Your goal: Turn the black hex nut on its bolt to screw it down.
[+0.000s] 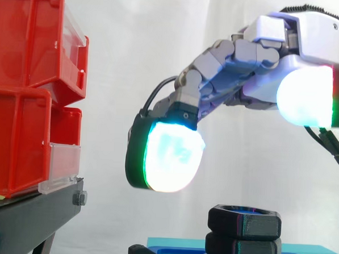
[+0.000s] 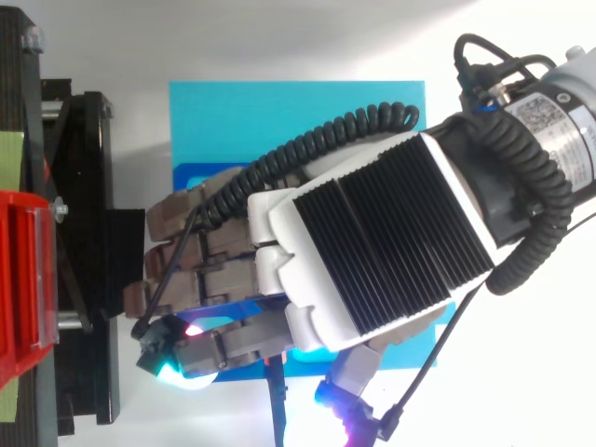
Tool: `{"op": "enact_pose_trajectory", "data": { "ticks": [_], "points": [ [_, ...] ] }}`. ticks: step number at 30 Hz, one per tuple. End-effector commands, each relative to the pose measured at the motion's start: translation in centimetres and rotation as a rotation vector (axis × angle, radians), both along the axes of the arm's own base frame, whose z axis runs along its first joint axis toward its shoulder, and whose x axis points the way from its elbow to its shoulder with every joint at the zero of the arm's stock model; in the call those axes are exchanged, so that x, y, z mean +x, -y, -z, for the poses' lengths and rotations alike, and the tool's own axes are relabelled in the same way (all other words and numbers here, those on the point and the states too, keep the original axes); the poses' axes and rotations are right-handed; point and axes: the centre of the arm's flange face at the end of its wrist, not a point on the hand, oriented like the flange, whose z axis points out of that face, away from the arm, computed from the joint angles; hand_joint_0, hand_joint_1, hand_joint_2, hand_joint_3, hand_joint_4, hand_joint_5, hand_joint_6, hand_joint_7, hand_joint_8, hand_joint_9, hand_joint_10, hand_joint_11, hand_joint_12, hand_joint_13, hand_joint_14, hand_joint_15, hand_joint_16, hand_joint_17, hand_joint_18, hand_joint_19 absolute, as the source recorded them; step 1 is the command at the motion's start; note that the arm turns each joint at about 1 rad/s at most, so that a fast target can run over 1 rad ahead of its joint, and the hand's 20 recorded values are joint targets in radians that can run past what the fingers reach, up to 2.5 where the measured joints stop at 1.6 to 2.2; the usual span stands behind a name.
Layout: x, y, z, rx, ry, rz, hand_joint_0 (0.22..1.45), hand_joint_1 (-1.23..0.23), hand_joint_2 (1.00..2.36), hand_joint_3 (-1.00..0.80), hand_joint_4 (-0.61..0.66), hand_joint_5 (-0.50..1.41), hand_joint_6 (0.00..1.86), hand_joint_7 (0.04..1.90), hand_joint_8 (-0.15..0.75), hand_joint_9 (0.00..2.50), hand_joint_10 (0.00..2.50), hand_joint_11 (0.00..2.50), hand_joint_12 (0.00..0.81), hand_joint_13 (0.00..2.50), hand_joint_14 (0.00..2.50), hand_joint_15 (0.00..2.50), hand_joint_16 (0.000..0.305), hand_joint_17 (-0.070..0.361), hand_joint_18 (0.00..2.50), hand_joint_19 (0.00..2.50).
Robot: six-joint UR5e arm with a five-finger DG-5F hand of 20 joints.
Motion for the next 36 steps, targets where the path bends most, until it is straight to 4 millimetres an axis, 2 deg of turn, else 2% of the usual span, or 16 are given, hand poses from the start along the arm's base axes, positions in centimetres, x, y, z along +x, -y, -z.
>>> {"op": "enact_pose_trajectory", "data": {
  "ticks": [1,10,31,36],
  "points": [
    [-0.1,-0.1,1.7,0.002,0.015,0.002,0.51,-0.34,1.00,-0.50,0.32,-0.21,0.85,0.57,0.314,0.51,0.01,0.34,0.368,0.68,0.01,0.27,0.048,0.109,0.57,0.34],
    [-0.6,0.9,2.5,0.002,-0.002,0.008,0.51,-0.34,1.00,-0.50,0.32,-0.21,0.84,0.57,0.313,0.51,0.01,0.35,0.367,0.68,0.01,0.27,0.048,0.109,0.57,0.34],
    [-1.1,2.7,2.6,-0.002,-0.002,-0.012,0.52,-0.34,1.00,-0.50,0.31,-0.21,0.86,0.57,0.312,0.51,0.01,0.34,0.365,0.68,0.01,0.27,0.048,0.108,0.57,0.34],
    [-1.3,3.7,2.6,-0.009,0.002,-0.007,0.52,-0.34,1.00,-0.50,0.31,-0.21,0.86,0.57,0.311,0.51,0.01,0.34,0.367,0.68,0.01,0.27,0.048,0.108,0.57,0.34]
  ]
}}
